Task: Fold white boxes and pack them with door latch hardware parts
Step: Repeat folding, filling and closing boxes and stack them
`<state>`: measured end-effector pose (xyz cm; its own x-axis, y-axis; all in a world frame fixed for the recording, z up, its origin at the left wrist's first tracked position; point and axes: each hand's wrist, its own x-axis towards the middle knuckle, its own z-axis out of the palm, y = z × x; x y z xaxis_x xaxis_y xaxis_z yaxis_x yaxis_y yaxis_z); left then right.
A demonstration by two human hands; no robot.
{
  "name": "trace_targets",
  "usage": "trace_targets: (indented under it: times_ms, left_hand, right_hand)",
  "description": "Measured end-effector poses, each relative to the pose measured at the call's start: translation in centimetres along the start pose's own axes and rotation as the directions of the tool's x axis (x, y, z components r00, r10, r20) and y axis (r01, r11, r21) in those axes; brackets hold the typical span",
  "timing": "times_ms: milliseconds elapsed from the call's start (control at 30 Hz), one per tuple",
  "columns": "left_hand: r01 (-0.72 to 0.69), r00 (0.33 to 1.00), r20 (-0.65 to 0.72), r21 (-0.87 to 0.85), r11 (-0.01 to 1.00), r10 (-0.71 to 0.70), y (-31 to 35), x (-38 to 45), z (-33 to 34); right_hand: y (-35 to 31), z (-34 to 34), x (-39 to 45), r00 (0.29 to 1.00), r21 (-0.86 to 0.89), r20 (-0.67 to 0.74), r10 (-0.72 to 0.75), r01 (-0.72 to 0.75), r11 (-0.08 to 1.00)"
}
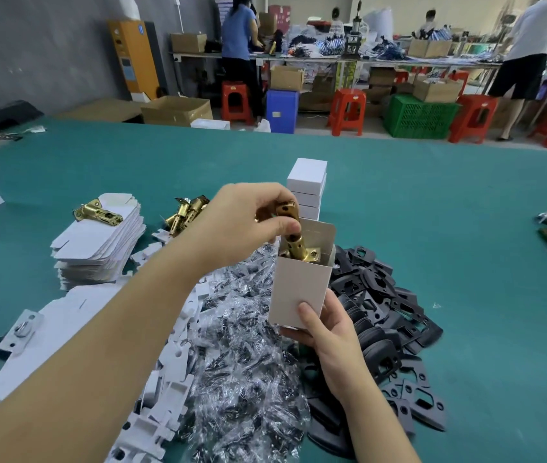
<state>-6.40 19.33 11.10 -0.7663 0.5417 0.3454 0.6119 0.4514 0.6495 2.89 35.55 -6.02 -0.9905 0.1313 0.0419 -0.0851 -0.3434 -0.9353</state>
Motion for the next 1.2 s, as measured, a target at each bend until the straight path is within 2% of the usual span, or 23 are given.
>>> trace_targets:
  times_ms: [167, 367, 567, 667, 833, 1000, 1100, 1200]
  left_hand:
    - [-0.033, 0.998, 0.067, 0.197, 0.98, 0.02, 0.5, 0.1, 1.0]
    - [0.042, 0.989, 0.127, 0.21, 0.977, -0.07, 1.1, -0.2, 2.5]
    - [0.037, 0.985, 0.147, 0.319, 0.947, -0.088, 0.8, -0.4, 2.7]
    - [0.033, 0.991, 0.114, 0.331, 0.943, -0.075, 0.1, -0.4, 2.8]
    - [0.103, 0.994, -0.064, 0.157, 0.982, -0.093, -1.5, -0.2, 1.8]
    - [0.237, 0.932, -0.283, 0.006, 0.971, -0.226, -3.8, -0.3, 0.6]
    - [0.335, 0.908, -0.292, 0.078, 0.939, -0.3, -5.8, -0.7, 0.2]
    - [0.407, 0.91, -0.198, 0.259, 0.876, -0.364, -7.9, -1.4, 0.1]
  right_hand:
    - [-0.1, 0.2, -0.1, 1.0, 0.006, 0.022, -0.004, 0.004, 1.0]
    - [-0.1, 0.3, -0.2, 0.999, 0.026, 0.044, 0.004, -0.005, 1.0]
    - [0.1, 0.0, 0.1, 1.0, 0.021, 0.015, -0.02, 0.02, 1.0]
    - [0.2, 0.0, 0.1, 0.999, -0.007, -0.021, -0.04, 0.04, 0.999]
    - [0.6, -0.3, 0.3, 0.997, -0.068, -0.061, -0.049, 0.045, 0.997]
    - [0.8, -0.3, 0.6, 0.995, -0.129, -0.096, -0.036, 0.024, 0.991]
    - [1.0, -0.5, 0.7, 0.994, -0.09, -0.105, -0.014, 0.004, 0.996]
    - [0.8, -0.5, 0.7, 0.994, -0.005, -0.11, 0.012, -0.012, 1.0]
